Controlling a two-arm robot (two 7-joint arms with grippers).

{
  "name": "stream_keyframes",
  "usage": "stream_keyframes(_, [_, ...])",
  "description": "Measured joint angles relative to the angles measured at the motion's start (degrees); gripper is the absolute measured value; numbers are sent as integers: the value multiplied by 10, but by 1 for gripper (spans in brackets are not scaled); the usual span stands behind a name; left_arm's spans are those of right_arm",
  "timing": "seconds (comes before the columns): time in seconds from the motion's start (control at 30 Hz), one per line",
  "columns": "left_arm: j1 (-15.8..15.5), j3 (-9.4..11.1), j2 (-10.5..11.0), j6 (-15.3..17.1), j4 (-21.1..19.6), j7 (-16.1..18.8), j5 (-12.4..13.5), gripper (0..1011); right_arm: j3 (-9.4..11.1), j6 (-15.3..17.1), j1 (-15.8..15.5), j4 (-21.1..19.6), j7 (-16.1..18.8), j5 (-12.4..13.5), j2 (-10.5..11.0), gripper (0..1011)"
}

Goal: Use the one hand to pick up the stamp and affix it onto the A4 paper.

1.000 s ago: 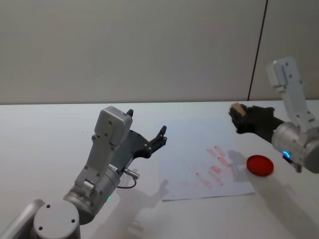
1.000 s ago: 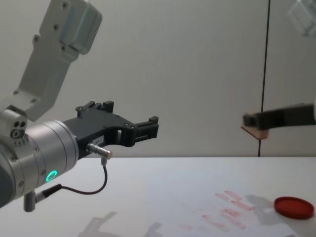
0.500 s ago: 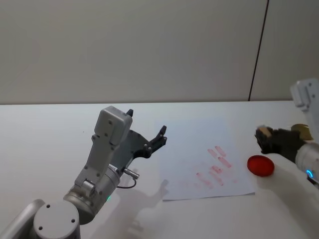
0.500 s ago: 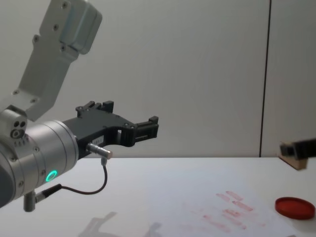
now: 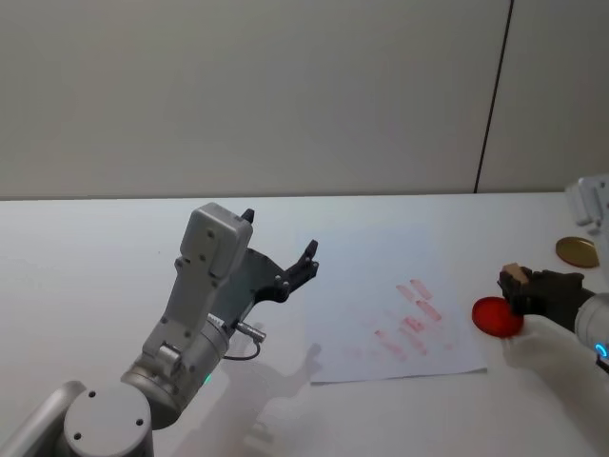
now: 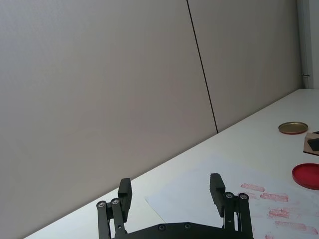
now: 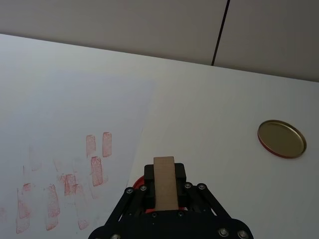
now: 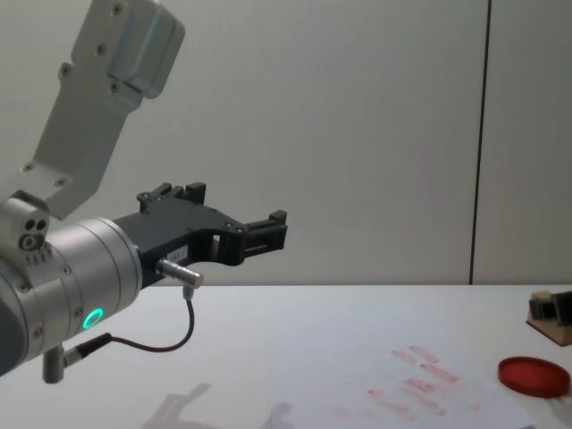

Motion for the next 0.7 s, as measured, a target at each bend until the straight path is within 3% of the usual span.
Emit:
stream_keyframes(0.47, [0, 0, 0, 0, 0, 0, 0, 993, -1, -11, 9, 23, 5, 0, -6, 217])
stream_keyframes(0.7, [0, 0, 0, 0, 0, 0, 0, 993, -3, -14, 15, 36, 6, -5, -9, 420])
